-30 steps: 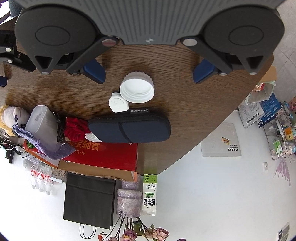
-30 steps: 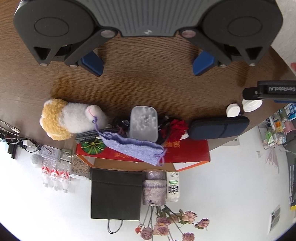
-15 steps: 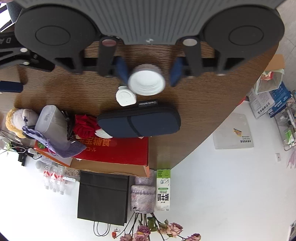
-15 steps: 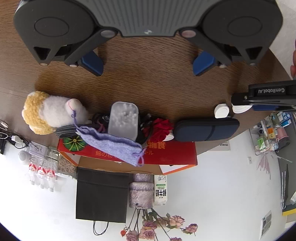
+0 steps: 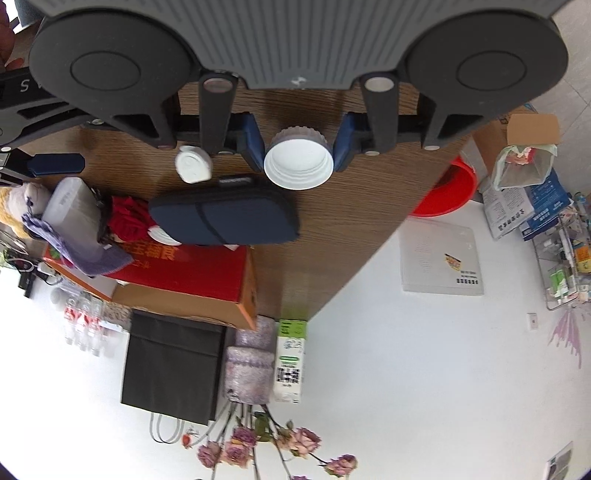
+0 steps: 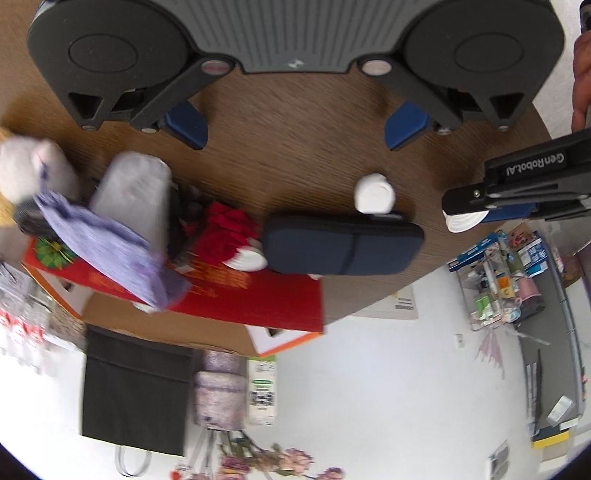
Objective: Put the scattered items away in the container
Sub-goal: 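Grasp the small white case with the right gripper while the left gripper holds the cap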
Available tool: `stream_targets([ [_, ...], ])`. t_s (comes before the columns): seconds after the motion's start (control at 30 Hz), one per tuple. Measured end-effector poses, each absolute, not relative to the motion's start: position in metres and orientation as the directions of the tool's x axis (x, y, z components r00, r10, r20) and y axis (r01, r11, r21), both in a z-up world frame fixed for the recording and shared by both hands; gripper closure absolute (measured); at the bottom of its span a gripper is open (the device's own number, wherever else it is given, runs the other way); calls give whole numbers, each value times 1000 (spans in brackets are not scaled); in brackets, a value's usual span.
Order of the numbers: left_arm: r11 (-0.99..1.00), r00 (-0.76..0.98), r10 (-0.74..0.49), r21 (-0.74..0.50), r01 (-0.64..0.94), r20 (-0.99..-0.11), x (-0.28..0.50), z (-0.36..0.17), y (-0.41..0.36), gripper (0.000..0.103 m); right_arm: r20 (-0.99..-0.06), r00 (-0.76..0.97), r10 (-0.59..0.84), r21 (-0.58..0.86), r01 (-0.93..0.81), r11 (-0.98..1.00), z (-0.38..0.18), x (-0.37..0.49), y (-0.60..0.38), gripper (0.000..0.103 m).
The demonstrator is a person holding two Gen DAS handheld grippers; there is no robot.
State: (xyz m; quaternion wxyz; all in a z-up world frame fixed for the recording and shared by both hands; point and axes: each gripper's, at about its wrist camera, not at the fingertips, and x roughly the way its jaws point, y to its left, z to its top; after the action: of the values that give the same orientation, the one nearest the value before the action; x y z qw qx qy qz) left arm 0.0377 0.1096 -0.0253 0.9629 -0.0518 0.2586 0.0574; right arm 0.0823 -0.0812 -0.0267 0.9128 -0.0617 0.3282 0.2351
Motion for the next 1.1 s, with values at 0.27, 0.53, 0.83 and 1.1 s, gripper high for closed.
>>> stream_targets([
  [0.27,976,853,129,-86,-198,-507,35,-26,134,63,-636,639,434,44,-531,846,-23,96,-39,25],
  [0.53,974,852,131,-92,-205,-507,33,-27,142,63,-610,641,466,55,-552,832,-23,95,-25,77],
  [0.83,976,853,127,-92,-200,-506,33,-25,139,63,-598,652,465,63,-541,839,-21,95,-31,77],
  [1.1,980,874,109,-94,-173,-474,37,-12,126,63,-553,677,486,84,-535,841,-8,95,-46,77],
])
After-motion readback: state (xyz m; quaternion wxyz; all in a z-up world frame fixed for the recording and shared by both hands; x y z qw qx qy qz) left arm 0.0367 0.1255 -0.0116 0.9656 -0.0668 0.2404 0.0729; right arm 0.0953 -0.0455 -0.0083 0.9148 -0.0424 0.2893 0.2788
